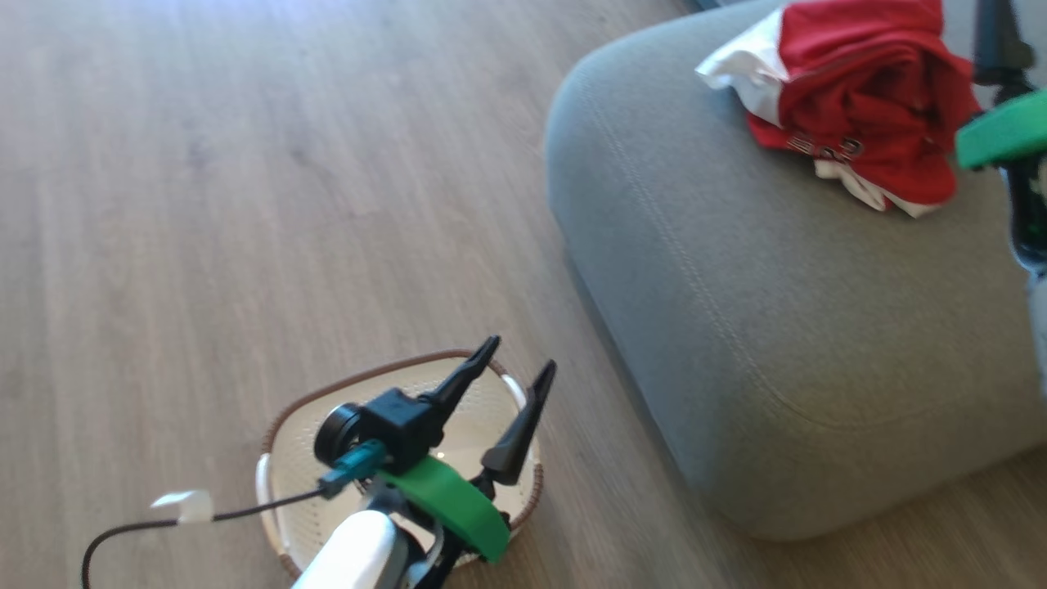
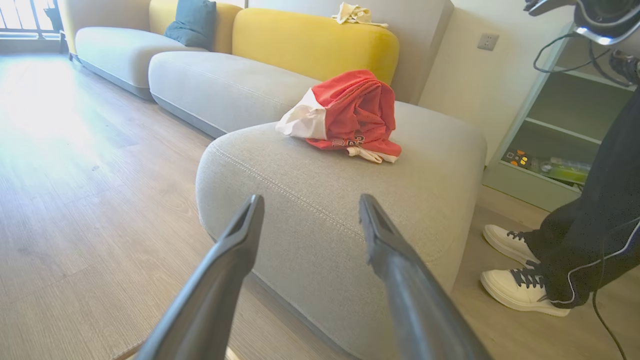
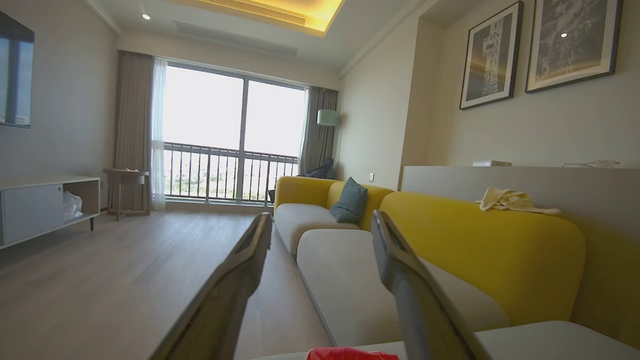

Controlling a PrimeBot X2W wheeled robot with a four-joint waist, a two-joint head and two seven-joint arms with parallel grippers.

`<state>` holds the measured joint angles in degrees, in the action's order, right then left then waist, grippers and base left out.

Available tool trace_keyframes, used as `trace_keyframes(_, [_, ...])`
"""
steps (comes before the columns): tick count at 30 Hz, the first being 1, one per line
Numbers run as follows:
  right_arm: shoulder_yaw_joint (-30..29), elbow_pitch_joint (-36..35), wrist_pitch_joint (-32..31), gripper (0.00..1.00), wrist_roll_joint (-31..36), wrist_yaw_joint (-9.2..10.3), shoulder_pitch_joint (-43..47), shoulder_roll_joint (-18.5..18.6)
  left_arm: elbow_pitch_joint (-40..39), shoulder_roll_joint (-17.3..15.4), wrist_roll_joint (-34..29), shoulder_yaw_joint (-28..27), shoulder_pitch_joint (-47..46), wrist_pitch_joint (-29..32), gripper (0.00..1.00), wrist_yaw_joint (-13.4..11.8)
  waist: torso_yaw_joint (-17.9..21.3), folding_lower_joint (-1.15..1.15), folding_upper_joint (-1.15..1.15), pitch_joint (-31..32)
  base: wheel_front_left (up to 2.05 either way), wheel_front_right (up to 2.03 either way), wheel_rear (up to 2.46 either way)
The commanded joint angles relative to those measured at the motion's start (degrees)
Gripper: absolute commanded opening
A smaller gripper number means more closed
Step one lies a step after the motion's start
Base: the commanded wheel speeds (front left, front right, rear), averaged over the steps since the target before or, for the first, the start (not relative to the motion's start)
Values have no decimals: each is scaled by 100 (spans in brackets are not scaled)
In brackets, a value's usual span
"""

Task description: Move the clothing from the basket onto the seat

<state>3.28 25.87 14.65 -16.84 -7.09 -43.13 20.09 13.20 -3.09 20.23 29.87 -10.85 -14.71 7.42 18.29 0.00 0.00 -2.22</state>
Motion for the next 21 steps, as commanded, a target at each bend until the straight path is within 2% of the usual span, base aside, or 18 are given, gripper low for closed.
trace_keyframes(1, [48, -270, 34, 100, -33, -40, -135, 27, -225, 20, 67, -240, -125, -29, 100, 4, -141, 0, 0, 107, 0, 0, 0])
trace_keyframes(5, [-130, -1112, 34, 100, -394, -40, 633, -19, -431, 21, 465, -478, -8, -29, 100, -2, -410, 0, 0, 218, 0, 0, 0])
trace_keyframes(9, [-244, -1499, 34, 100, -568, -40, 1418, -166, -559, 21, 548, -696, 57, -29, 100, -57, -737, 0, 0, 302, 0, 0, 0])
trace_keyframes(11, [-291, -1606, 34, 100, -608, -40, 1740, -294, -555, 21, 420, -828, 84, -29, 100, -234, -908, 0, 0, 340, 0, 0, 0])
trace_keyframes(15, [-293, -1667, 34, 100, -789, -40, 2273, -620, -633, 21, 281, -1228, 180, -29, 100, -760, -1206, 0, 0, 392, 0, 0, 0])
trace_keyframes(21, [-207, -1749, 34, 100, -589, -40, 2878, -918, -635, 21, -13, -1663, 396, -29, 100, -1106, -1643, 0, 0, 477, 0, 0, 0])
